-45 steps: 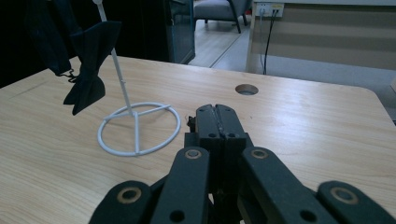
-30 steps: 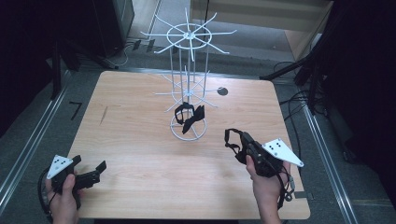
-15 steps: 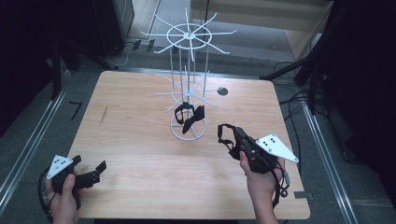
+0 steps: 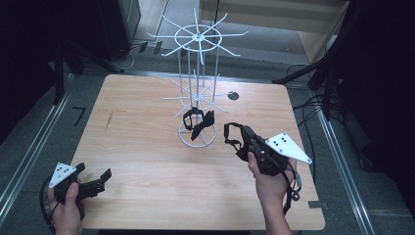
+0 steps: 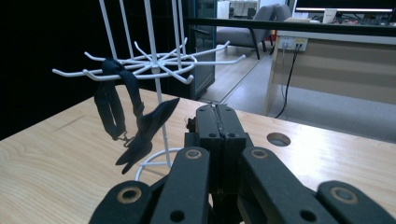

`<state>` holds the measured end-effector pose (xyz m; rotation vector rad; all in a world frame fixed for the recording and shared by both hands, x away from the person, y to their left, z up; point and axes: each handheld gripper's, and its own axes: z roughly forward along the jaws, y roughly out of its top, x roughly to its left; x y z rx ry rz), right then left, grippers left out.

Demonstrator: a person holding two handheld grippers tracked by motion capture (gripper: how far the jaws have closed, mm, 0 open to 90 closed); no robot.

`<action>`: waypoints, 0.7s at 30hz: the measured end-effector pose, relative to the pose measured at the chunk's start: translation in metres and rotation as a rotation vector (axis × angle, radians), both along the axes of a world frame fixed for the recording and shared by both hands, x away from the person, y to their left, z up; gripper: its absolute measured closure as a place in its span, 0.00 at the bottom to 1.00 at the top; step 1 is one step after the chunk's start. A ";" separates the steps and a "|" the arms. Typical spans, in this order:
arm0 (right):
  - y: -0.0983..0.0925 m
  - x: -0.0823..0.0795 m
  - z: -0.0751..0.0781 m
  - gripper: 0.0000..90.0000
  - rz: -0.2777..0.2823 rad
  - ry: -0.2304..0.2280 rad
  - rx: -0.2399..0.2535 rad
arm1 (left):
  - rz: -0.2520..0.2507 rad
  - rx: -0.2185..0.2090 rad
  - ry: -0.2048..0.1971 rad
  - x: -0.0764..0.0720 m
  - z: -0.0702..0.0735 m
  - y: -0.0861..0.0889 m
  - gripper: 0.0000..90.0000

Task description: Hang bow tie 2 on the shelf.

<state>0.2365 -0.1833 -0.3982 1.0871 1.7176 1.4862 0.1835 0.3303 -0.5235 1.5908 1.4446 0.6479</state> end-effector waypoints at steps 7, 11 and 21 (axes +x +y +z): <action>0.004 0.000 0.006 1.00 0.010 -0.010 -0.004 | -0.001 0.001 0.000 0.000 0.000 0.000 0.00; 0.005 0.000 0.009 1.00 0.015 -0.015 -0.005 | -0.001 0.000 -0.001 0.000 0.000 0.000 0.00; 0.010 0.002 0.019 1.00 0.034 -0.031 -0.004 | -0.001 0.001 -0.001 0.000 0.000 0.000 0.00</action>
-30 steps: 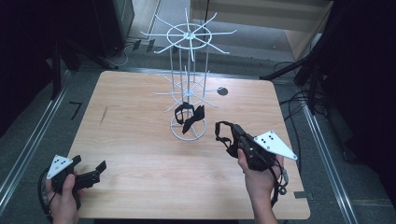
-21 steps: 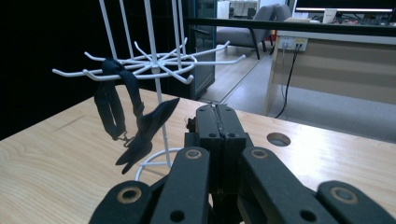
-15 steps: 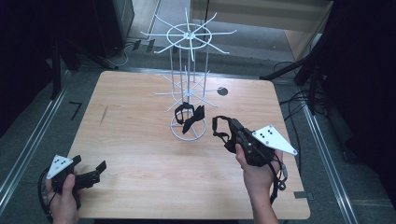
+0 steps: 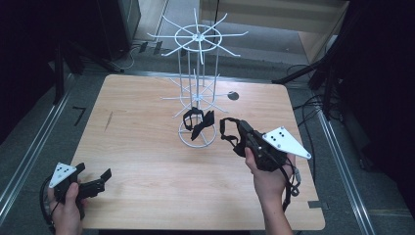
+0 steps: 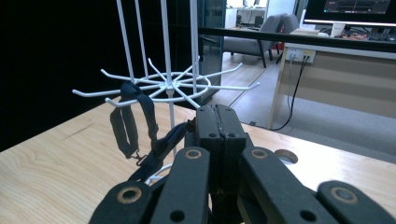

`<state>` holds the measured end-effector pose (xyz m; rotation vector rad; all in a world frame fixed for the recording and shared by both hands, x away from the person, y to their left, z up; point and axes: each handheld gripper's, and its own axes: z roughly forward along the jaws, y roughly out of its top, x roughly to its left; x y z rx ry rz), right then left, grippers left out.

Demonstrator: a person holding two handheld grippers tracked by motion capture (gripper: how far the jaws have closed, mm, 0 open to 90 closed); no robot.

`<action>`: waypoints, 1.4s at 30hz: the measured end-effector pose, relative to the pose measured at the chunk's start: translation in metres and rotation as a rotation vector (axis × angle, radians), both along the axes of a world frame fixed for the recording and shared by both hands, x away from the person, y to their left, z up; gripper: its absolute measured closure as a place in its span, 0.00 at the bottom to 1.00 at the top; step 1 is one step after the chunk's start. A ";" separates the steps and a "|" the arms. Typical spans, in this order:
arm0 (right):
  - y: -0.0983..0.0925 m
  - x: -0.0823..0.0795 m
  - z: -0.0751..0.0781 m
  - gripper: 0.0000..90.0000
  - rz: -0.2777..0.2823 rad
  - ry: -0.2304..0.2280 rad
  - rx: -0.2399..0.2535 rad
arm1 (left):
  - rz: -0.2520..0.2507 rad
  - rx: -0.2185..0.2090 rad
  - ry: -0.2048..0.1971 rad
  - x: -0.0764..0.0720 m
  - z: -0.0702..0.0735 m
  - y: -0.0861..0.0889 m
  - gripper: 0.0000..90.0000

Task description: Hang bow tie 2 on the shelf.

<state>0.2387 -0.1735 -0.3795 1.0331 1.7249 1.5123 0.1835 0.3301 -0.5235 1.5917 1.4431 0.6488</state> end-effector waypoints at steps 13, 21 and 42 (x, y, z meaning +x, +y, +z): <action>0.004 0.005 0.009 1.00 0.013 -0.011 0.000 | 0.000 -0.001 -0.002 0.000 0.000 0.000 0.00; 0.007 0.012 0.012 1.00 0.019 -0.013 -0.003 | 0.000 -0.001 -0.002 0.000 0.000 0.000 0.00; -0.001 0.045 0.001 1.00 0.020 0.068 0.059 | 0.000 -0.001 -0.001 0.000 0.000 0.000 0.00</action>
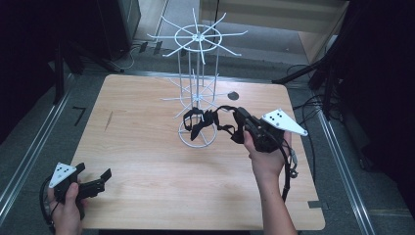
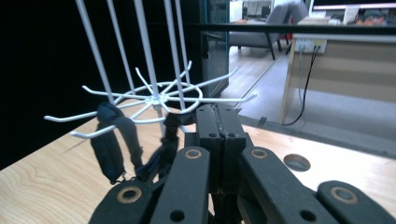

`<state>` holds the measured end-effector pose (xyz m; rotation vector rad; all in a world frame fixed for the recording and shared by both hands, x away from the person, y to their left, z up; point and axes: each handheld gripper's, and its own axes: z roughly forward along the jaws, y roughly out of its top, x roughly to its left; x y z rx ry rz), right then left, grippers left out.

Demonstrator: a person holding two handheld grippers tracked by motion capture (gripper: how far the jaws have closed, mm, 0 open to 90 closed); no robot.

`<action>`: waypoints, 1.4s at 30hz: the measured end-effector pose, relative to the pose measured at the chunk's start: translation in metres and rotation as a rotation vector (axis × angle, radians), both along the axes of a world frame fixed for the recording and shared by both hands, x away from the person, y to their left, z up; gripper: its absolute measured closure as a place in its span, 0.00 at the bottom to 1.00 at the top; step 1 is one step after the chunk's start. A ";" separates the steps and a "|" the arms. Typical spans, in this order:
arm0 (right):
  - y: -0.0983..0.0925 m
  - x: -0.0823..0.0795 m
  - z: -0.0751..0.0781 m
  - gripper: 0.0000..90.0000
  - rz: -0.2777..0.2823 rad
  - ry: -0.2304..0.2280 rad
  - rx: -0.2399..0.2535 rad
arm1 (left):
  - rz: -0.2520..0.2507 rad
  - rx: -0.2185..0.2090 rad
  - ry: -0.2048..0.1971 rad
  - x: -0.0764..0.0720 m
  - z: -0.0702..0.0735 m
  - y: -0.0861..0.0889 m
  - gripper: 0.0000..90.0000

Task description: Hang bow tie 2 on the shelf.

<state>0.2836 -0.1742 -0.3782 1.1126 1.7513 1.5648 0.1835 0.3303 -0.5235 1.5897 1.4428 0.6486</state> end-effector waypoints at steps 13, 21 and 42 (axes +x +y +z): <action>0.004 0.022 -0.025 1.00 -0.011 0.096 0.045 | -0.001 -0.001 0.000 0.000 0.000 0.000 0.00; 0.017 0.028 -0.034 1.00 -0.011 0.118 0.047 | -0.002 0.001 0.001 0.000 0.000 0.000 0.00; 0.023 0.033 -0.046 0.70 0.010 0.116 0.085 | -0.004 -0.001 0.001 0.000 0.000 0.000 0.00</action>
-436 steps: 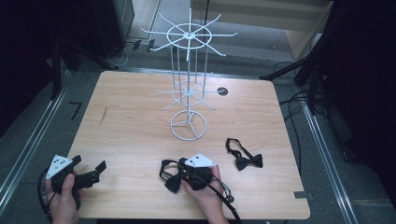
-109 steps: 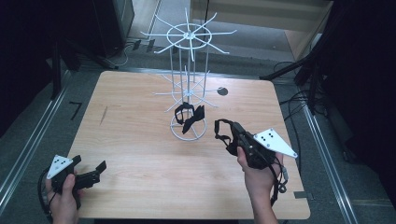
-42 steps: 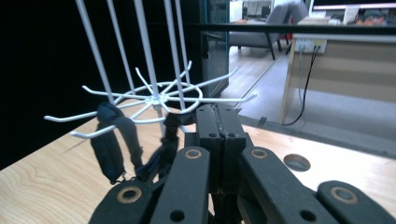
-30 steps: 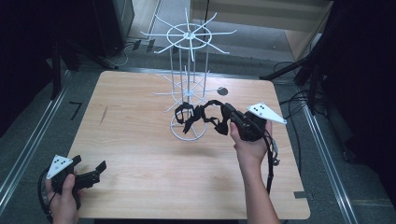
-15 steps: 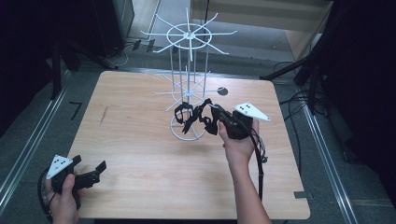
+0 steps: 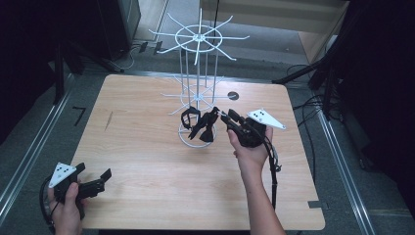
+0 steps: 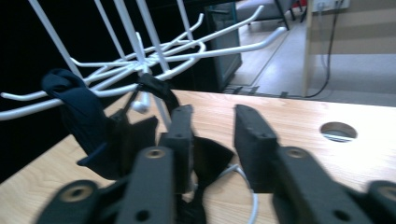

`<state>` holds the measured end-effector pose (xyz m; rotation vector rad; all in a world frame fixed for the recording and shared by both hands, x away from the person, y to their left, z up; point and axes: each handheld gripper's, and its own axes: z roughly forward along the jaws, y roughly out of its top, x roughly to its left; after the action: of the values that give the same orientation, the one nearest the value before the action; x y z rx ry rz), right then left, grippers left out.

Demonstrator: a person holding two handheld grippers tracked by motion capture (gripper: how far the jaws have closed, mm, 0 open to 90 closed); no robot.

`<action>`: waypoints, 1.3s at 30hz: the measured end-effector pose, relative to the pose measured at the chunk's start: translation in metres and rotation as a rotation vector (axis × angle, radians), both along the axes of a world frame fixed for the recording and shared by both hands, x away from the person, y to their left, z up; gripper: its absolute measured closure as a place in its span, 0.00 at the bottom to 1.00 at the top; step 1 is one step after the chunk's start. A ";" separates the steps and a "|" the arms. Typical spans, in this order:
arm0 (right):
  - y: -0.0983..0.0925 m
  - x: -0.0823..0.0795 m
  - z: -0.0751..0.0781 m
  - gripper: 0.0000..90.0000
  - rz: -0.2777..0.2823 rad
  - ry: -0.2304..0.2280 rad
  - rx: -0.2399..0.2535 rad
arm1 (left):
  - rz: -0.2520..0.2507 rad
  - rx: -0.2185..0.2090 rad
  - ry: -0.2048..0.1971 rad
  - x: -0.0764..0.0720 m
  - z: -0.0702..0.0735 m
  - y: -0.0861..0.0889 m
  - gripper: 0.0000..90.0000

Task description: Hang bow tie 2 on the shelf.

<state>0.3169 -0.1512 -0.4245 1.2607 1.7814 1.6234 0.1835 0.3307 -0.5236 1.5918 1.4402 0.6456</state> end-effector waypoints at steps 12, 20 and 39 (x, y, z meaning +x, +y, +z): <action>-0.019 -0.009 -0.018 0.34 -0.017 0.049 -0.064 | 0.000 0.000 0.002 0.000 0.000 0.000 0.00; -0.033 -0.017 -0.029 0.14 -0.044 0.068 -0.108 | -0.001 0.000 0.002 0.001 0.000 0.000 0.00; -0.091 -0.057 -0.068 0.10 -0.101 0.112 -0.077 | -0.003 -0.003 0.001 0.001 0.000 0.000 0.00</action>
<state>0.2603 -0.2423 -0.4921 1.4066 1.7963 1.4418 0.1850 0.3305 -0.5237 1.5922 1.4385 0.6404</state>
